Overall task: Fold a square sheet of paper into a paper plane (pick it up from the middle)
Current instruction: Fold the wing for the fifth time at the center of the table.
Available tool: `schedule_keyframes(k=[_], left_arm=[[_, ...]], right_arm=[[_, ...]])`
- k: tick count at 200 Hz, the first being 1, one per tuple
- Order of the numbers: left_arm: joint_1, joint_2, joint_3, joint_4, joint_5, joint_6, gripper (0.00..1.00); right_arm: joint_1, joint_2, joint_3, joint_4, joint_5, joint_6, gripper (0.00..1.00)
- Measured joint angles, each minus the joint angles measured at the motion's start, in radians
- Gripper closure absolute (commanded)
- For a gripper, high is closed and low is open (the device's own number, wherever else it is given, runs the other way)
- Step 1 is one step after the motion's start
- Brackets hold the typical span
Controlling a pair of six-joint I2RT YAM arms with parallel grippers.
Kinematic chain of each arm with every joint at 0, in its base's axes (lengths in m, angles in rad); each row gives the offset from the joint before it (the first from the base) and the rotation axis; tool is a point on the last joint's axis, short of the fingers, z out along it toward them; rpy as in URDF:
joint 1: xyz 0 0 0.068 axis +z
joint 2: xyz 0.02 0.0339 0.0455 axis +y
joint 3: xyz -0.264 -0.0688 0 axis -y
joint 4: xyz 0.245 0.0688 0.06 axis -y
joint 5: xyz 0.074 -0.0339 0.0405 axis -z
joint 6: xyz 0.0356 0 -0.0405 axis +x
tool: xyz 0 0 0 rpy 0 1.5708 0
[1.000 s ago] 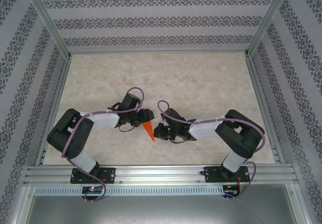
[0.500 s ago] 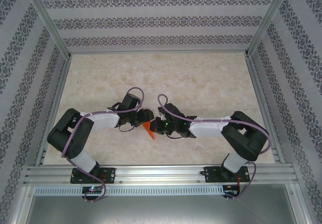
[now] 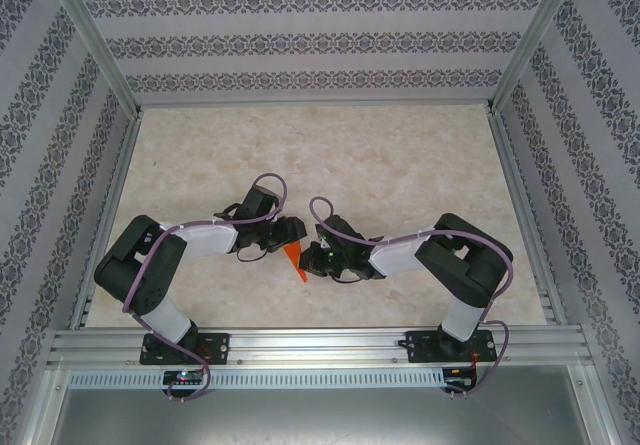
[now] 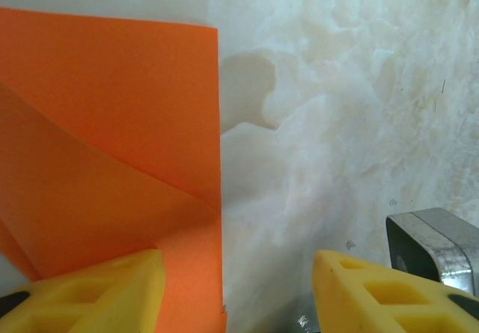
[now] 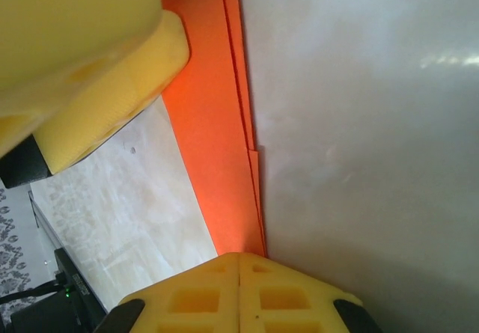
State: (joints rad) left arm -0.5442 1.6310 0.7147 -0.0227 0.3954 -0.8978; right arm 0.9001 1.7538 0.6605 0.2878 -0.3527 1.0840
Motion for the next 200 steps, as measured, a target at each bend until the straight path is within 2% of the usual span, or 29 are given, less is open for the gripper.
schedule_keyframes(k=[37,88,120,200], left_arm=[[0.000,0.001,0.000,0.000,0.008,0.000,0.44],[0.000,0.001,0.000,0.000,0.009,0.000,0.44],[0.000,0.002,0.000,0.000,0.010,0.000,0.44],[0.000,0.014,0.018,-0.012,0.012,0.000,0.44]], right_arm=[[0.005,-0.011,0.000,-0.018,0.001,-0.002,0.92],[0.010,-0.109,0.027,-0.162,0.003,-0.016,0.92],[0.014,-0.126,0.072,-0.160,0.003,-0.015,0.92],[0.029,0.040,0.047,-0.009,-0.021,0.051,0.93]])
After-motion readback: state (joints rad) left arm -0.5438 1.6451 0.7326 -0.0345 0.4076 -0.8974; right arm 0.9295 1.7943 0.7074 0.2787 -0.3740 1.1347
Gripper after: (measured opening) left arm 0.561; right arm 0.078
